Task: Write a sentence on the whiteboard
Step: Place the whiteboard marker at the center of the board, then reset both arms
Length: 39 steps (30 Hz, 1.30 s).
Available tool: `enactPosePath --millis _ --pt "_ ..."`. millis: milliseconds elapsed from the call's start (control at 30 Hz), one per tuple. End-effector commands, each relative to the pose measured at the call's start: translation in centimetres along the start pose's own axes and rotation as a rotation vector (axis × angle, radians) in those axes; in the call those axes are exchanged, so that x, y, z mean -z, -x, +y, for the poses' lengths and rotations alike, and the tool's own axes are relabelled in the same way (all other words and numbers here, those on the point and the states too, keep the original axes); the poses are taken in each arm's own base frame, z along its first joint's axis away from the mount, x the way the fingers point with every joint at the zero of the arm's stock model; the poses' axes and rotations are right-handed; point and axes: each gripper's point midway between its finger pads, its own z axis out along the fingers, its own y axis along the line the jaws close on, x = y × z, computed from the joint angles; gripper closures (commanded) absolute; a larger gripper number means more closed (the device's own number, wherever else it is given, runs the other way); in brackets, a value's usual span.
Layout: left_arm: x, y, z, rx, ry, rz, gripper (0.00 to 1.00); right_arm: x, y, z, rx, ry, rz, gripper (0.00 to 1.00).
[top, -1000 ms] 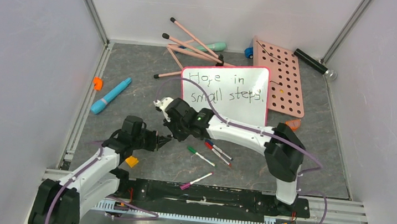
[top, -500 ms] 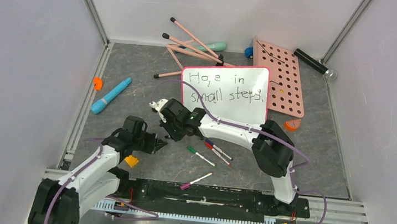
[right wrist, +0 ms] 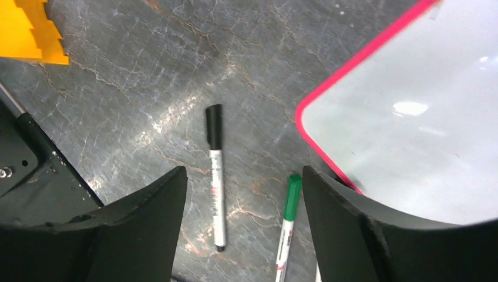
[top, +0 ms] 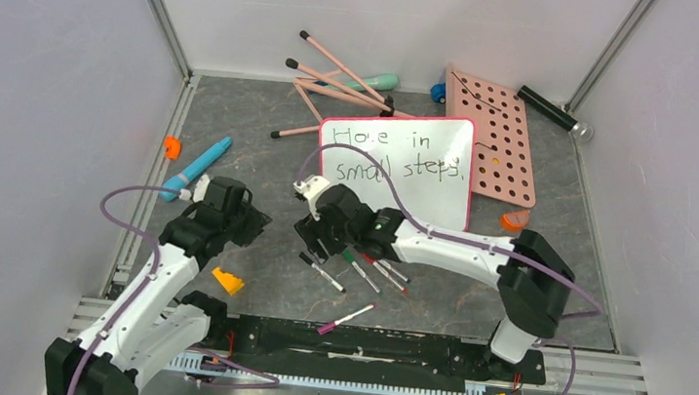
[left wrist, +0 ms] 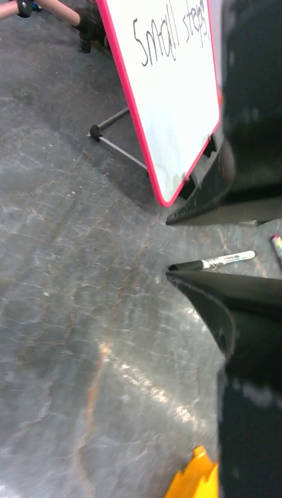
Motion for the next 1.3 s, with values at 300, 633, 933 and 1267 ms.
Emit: enactPosePath --millis 300,633,933,1267 --pt "1.4 4.8 -4.7 -0.633 -0.322 -0.340 0.00 12.6 -0.1 -11.4 -0.201 -0.401 -0.492 0.26" --pt "-0.5 7.1 -4.5 -0.749 -0.374 -0.594 0.00 20.3 -9.6 -21.9 -0.312 -0.914 -0.554 0.25" --pt "-1.2 9.5 -4.7 -0.875 -0.308 -0.757 0.00 23.6 -16.0 -26.1 -0.368 -1.153 -0.541 0.23" --pt "-4.3 9.8 -2.9 -0.958 -0.296 -0.834 0.01 23.5 -20.1 -30.3 -0.442 -1.191 -0.624 0.19"
